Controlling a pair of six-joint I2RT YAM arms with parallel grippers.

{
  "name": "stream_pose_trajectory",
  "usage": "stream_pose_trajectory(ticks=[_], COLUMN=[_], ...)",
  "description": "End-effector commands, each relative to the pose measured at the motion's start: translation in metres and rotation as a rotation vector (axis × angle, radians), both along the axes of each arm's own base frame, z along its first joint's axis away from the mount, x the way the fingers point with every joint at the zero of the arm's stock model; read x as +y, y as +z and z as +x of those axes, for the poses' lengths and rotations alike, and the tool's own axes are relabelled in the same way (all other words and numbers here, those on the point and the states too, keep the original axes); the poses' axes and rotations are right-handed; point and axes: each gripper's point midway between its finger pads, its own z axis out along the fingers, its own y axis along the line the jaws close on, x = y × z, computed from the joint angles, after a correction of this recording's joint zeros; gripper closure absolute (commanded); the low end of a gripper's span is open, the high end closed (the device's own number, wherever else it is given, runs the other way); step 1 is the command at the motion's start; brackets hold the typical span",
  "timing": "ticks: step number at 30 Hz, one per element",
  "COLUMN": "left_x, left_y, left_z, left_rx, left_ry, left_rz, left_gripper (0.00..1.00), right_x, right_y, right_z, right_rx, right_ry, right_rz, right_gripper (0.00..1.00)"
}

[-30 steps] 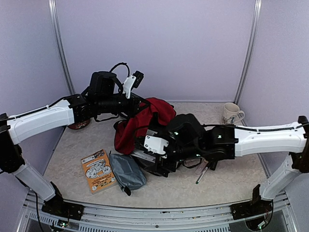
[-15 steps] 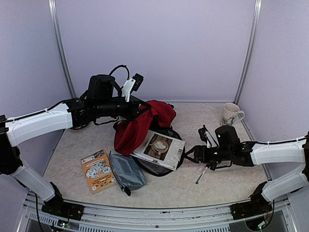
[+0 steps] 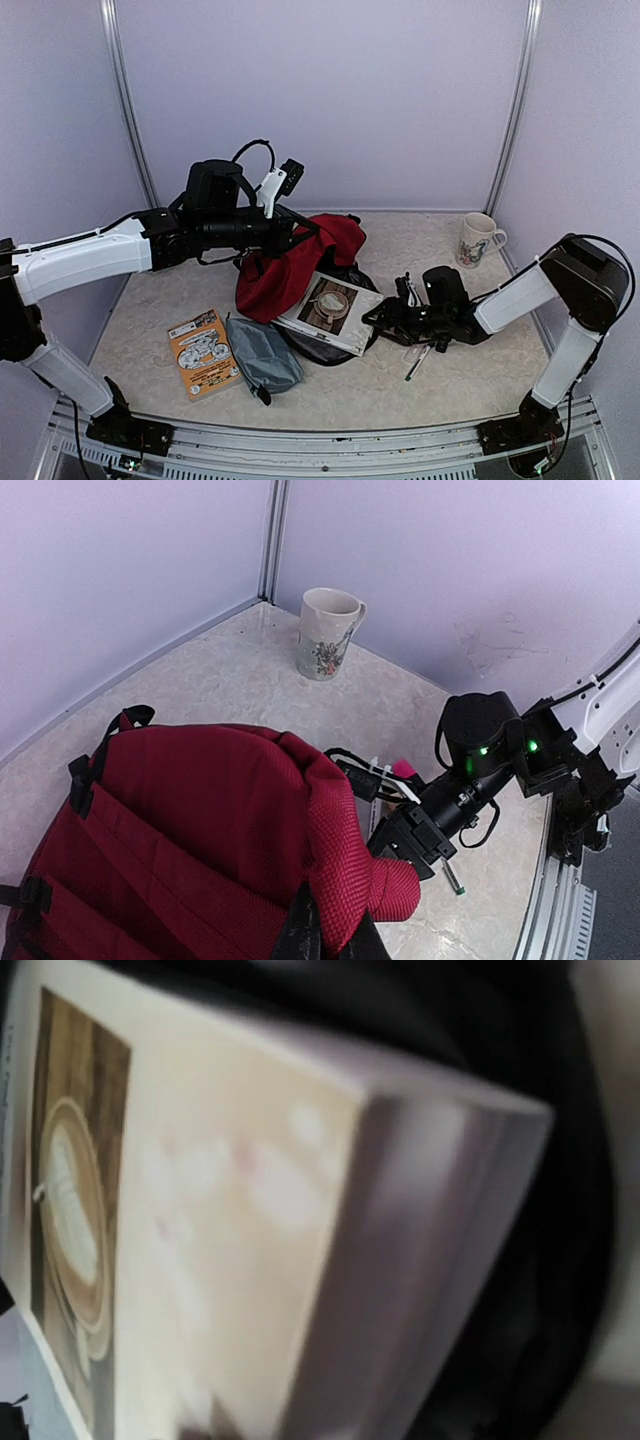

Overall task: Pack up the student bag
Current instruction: Pick up the book from the largest pocket of the bag.

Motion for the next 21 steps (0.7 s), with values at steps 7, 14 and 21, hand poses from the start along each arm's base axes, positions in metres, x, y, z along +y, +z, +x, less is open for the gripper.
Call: stream_pose_trajectory(ticks=[7, 14, 21], left_x=[-0.017, -0.023, -0.041], left_y=[0.033, 0.045, 0.07], left_z=[-0.02, -0.026, -0.047], left_rx=[-0.066, -0.073, -0.113], left_ry=[-0.11, -0.137, -0.146], left_rz=[-0.115, -0.162, -0.175], left_gripper=[0.96, 0.96, 0.97], right_x=[0.037, 0.061, 0.061], right_y=[0.037, 0.076, 0.094], right_z=[0.018, 0.014, 0.014], right_rx=[-0.045, -0.086, -0.126], right_ry=[0.022, 0.054, -0.024], right_rz=[0.168, 0.305, 0.342], right_gripper=[0.37, 0.49, 0.68])
